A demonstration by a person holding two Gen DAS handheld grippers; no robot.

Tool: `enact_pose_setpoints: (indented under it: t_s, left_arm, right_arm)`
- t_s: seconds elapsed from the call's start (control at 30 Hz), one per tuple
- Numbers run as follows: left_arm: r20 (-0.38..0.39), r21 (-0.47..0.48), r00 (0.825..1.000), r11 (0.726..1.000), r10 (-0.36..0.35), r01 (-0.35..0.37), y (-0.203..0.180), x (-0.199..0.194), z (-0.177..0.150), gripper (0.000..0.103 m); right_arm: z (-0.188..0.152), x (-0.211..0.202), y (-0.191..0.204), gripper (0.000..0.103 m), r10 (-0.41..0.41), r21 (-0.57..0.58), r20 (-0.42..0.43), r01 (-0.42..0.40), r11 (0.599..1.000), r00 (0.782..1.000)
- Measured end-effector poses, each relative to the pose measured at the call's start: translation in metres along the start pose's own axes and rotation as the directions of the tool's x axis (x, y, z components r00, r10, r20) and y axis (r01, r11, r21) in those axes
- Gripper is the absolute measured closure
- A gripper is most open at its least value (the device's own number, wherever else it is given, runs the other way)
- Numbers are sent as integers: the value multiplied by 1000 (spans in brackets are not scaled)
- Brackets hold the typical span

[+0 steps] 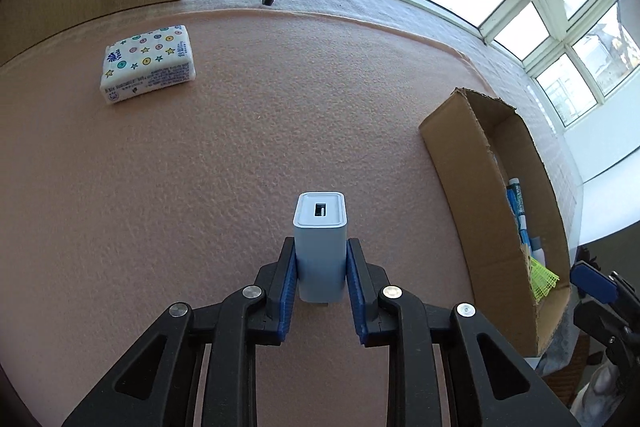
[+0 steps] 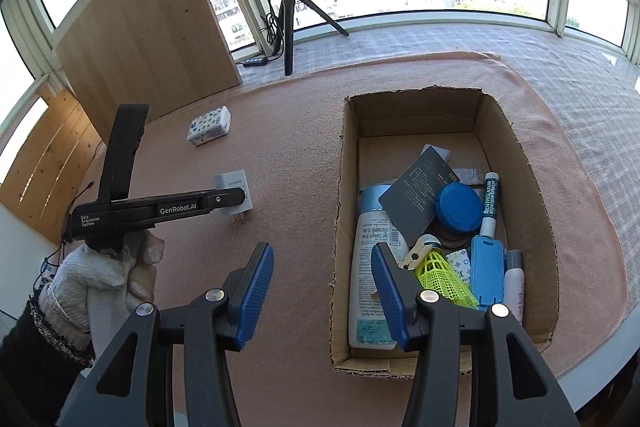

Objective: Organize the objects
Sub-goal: 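Move the right gripper to the white power adapter and grasp it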

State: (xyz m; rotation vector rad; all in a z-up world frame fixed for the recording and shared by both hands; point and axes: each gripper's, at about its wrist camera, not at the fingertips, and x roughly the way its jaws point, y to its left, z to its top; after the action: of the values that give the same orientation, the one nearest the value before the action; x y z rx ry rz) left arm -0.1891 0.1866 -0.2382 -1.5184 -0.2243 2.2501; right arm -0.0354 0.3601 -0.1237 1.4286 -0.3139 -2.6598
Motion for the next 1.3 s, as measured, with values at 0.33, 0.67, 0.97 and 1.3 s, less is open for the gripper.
enact_pose_setpoints:
  t_s: [0.33, 0.67, 0.97, 1.3]
  left_arm:
    - [25, -34, 997, 997, 70, -69, 38, -24, -14, 52]
    - [41, -90, 998, 995, 40, -36, 65, -40, -32, 52]
    - [30, -90, 999, 996, 11, -8, 59, -31, -30, 53]
    - [4, -69, 1000, 997, -20, 21, 51, -22, -28, 65]
  right_arm:
    - [14, 44, 48, 56, 123, -73, -80, -129, 989, 989]
    - [42, 88, 80, 56, 222, -79, -147, -235, 969, 964]
    - [54, 147, 98, 56, 287, -15, -272, -302, 953, 918]
    - [56, 191, 103, 70, 342, 71, -358, -340, 938, 869]
